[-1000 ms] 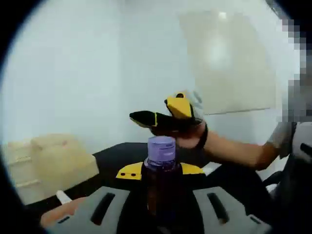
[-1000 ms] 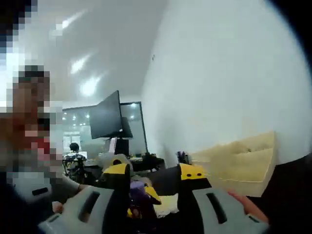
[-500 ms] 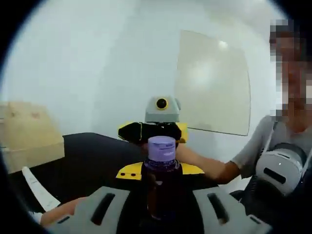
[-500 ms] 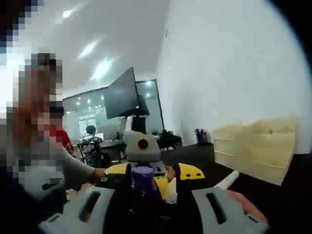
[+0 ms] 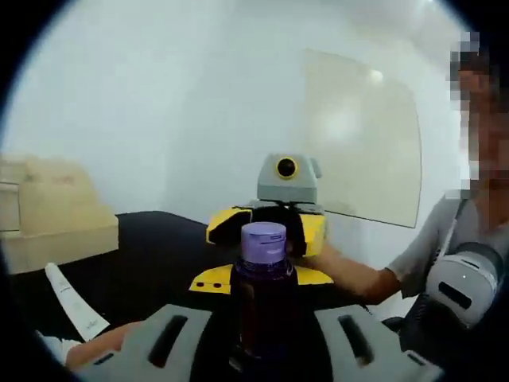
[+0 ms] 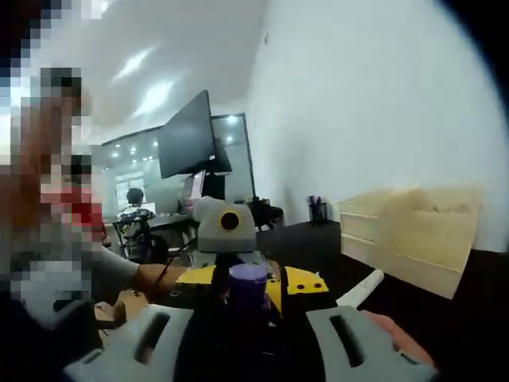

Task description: Open the drawer, pick up the cosmetic bottles from the table one by one, place them into the drawer, release the gripper, close the drawer, and move the gripper away

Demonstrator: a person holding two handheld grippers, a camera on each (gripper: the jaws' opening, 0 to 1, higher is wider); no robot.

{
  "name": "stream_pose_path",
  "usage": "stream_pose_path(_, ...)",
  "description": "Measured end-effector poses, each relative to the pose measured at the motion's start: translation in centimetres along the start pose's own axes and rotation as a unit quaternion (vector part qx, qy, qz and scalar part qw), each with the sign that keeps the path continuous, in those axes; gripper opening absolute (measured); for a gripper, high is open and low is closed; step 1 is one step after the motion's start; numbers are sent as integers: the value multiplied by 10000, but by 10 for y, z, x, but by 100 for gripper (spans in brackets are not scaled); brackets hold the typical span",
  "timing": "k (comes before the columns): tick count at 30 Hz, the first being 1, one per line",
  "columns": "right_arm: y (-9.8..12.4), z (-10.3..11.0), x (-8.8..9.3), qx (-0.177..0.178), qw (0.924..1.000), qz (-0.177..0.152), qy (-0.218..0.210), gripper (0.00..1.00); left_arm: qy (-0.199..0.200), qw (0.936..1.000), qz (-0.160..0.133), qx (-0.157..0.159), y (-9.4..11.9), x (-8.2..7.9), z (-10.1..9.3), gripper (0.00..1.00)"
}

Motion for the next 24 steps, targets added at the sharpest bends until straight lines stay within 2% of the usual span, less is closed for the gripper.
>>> stream_pose_path(3, -4, 1, 4, 149, 9995, 245, 128, 25, 68, 10000, -18, -11, 2, 0, 2, 21)
stream_pose_path(6, -5, 0, 3, 121, 9996, 256, 70, 18, -47, 9999, 136, -54, 0, 2, 2, 21)
stream_pose_path(15, -6, 0, -1, 98, 9989, 256, -373, 16, -94, 9999, 89, -85, 2, 1, 1, 21)
stream_pose_path(19, -7, -1, -1, 170, 9990, 266, -330, 15, -171, 9998, 13, -114, 3, 2, 2, 21)
stream_pose_path(24, -9, -1, 2, 300, 9988, 302, -226, 15, -296, 9992, 71, -273, 4, 4, 5, 22)
Point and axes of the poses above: the point that each gripper's makers call its tool centre point, and the gripper's own axes: y roughly backward along the fingers, z roughly to its left, x roughly out of its underside, the point moved 10 cm from there along y, roughly backward along the fingers, and after that the axes turned 3 degrees about -y, right-handed, at the moved point
